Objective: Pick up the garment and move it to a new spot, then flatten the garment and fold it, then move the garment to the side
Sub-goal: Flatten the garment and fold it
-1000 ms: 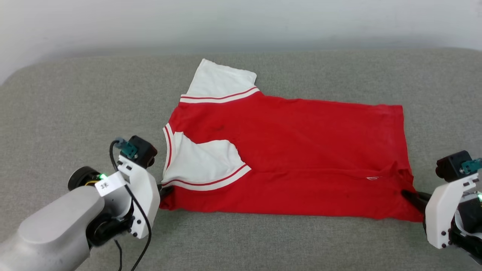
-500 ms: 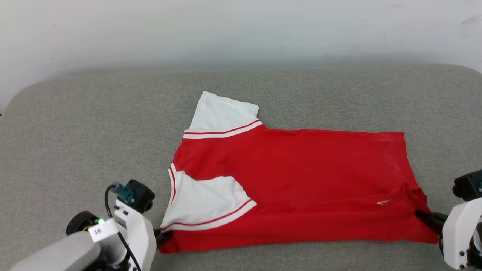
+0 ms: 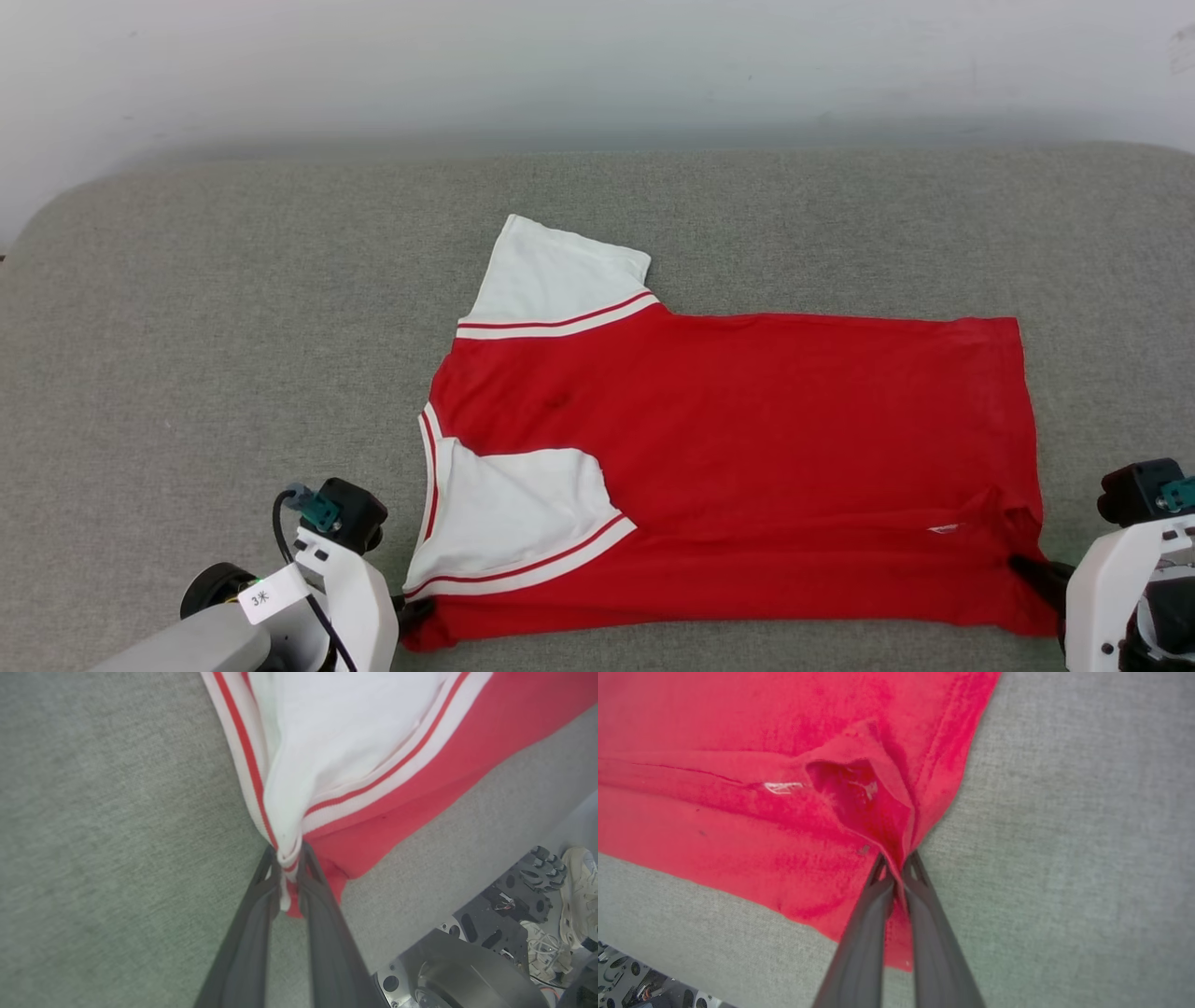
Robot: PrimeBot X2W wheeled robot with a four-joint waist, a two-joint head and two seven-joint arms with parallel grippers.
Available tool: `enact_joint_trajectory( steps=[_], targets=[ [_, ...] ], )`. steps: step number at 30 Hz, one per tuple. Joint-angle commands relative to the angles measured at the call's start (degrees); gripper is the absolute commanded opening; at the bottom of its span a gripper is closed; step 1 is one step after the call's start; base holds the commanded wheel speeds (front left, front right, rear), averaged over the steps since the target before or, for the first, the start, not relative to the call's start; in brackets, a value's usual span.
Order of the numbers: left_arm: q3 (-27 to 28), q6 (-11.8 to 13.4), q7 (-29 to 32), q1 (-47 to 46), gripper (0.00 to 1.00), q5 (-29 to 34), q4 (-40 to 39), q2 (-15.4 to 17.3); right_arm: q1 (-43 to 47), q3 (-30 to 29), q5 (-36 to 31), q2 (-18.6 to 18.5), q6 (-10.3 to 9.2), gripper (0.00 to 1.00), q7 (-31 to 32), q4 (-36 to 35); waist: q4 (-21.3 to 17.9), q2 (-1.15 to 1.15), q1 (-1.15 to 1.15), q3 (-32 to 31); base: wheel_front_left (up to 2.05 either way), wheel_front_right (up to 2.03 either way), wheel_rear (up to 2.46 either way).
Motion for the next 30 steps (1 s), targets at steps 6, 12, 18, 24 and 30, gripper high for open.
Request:
enact_joint_trajectory(
  steps=[6,12,18,24,30],
  targets=[
    [1.3,-0.5,-4.6,0.3,1.0,1.2,1.7,0.0,-0.3,-0.9,-1.3,0.4,-0.06,1.0,-7.5,0.6,0.2,0.0,0.0,-1.8,0.0,0.0,0.0],
    [3.7,0.6,-8.3,-2.0,1.0,2.7,-1.8,2.0,-0.1,-5.0,-4.1,0.9,-0.06,1.0,-16.5,-2.0,-0.2,0.0,0.0,-3.1,0.0,0.0,0.0],
    [7.5,3.5,-13.4,-7.1,1.0,6.0,-2.9,1.5,-0.5,-12.6,-10.2,4.7,-0.06,1.0,-26.1,-6.8,-1.3,0.0,0.0,-2.6,0.0,0.0,0.0],
    [9.9,3.6,-14.2,-14.5,1.0,9.0,-0.4,0.0,0.2,-18.3,-16.7,10.6,-0.06,1.0,-30.7,-13.8,-3.5,0.0,0.0,0.0,0.0,0.0,0.0],
    [11.6,1.8,-11.5,-21.6,1.0,8.6,3.2,-1.7,1.0,-21.1,-20.6,14.5,-0.06,1.0,-30.5,-19.7,-5.7,0.0,0.0,3.8,0.0,0.0,0.0]
  ],
)
